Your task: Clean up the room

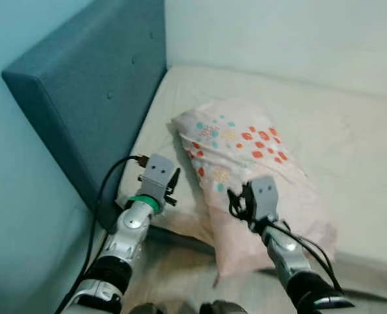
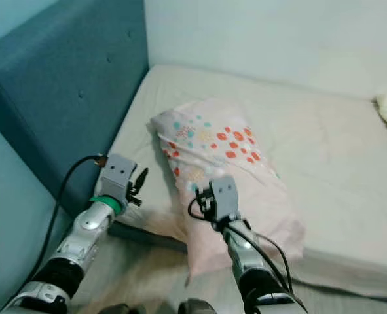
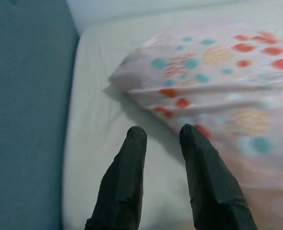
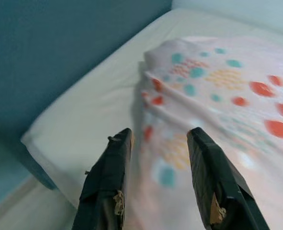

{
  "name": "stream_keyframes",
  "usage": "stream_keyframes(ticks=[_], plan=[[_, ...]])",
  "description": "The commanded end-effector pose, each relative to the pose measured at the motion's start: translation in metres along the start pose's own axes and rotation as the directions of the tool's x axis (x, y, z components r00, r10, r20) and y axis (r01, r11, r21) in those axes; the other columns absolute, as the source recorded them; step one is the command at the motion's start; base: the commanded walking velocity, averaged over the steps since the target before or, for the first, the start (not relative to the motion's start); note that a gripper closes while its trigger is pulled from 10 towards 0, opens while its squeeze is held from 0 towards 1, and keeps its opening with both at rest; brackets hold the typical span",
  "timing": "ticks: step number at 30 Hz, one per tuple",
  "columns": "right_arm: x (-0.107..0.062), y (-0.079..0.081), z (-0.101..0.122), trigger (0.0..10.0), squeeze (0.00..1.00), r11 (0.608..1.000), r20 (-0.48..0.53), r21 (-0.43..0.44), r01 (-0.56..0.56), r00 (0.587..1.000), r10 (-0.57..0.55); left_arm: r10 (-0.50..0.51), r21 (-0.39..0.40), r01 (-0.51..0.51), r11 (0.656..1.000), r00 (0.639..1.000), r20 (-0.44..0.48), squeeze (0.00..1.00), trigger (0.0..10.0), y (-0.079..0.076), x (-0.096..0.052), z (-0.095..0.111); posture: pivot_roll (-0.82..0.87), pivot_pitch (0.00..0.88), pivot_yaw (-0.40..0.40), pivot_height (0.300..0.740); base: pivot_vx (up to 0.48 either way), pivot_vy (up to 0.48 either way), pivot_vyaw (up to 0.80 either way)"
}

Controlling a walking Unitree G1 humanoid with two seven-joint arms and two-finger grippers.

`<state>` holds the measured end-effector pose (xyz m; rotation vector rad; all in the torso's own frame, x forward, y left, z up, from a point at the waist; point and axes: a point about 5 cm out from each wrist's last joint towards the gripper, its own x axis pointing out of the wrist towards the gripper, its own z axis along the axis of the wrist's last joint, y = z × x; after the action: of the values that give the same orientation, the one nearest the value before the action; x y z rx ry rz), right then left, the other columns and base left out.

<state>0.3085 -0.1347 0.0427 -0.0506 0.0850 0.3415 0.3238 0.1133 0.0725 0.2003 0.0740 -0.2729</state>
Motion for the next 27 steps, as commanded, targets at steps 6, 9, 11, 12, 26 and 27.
stream_keyframes(ticks=[6, 9, 11, 12, 26, 27], plan=[[-0.01, -0.005, -0.013, 10.0, 0.0, 1.0, -0.057, -0.004, 0.006, 0.998, -0.006, -0.049, 0.013, 0.049, 0.999, 0.998, -0.031, 0.0, 10.0, -0.006, -0.006, -0.009, -0.02, 0.006, 0.023, 0.74, 0.0, 0.0, 0.0], [-0.012, -0.005, -0.015, 10.0, 0.0, 1.0, -0.063, -0.006, 0.009, 0.998, -0.009, -0.083, 0.013, 0.084, 0.996, 0.996, -0.027, 0.0, 10.0, -0.008, -0.009, -0.01, -0.02, 0.007, 0.023, 0.74, 0.0, 0.0, 0.0], [-0.013, -0.005, -0.016, 10.0, 0.0, 1.0, -0.064, -0.006, 0.01, 0.998, -0.01, -0.096, 0.012, 0.096, 0.995, 0.995, -0.026, 0.0, 10.0, -0.009, -0.01, -0.01, -0.02, 0.008, 0.023, 0.74, 0.0, 0.0, 0.0], [-0.014, -0.004, -0.017, 10.0, 0.0, 1.0, -0.066, -0.003, 0.01, 0.998, -0.01, -0.109, 0.011, 0.109, 0.994, 0.994, -0.023, 0.0, 10.0, -0.009, -0.012, -0.01, -0.02, 0.009, 0.023, 0.74, 0.0, 0.0, 0.0], [-0.021, -0.014, -0.023, 10.0, 0.0, 0.993, -0.086, -0.032, 0.118, 0.989, -0.12, -0.11, 0.0, 0.111, 0.994, 0.994, -0.021, 0.0, 10.0, -0.008, -0.013, -0.007, -0.03, 0.019, 0.026, 0.74, 0.0, 0.0, 0.11], [-0.022, -0.016, -0.023, 10.0, 0.0, 0.992, -0.083, -0.029, 0.126, 0.988, -0.128, -0.107, -0.006, 0.107, 0.994, 0.994, -0.021, 0.0, 10.0, -0.01, -0.013, -0.006, -0.03, 0.02, 0.024, 0.73, 0.0, 0.0, 0.0]])
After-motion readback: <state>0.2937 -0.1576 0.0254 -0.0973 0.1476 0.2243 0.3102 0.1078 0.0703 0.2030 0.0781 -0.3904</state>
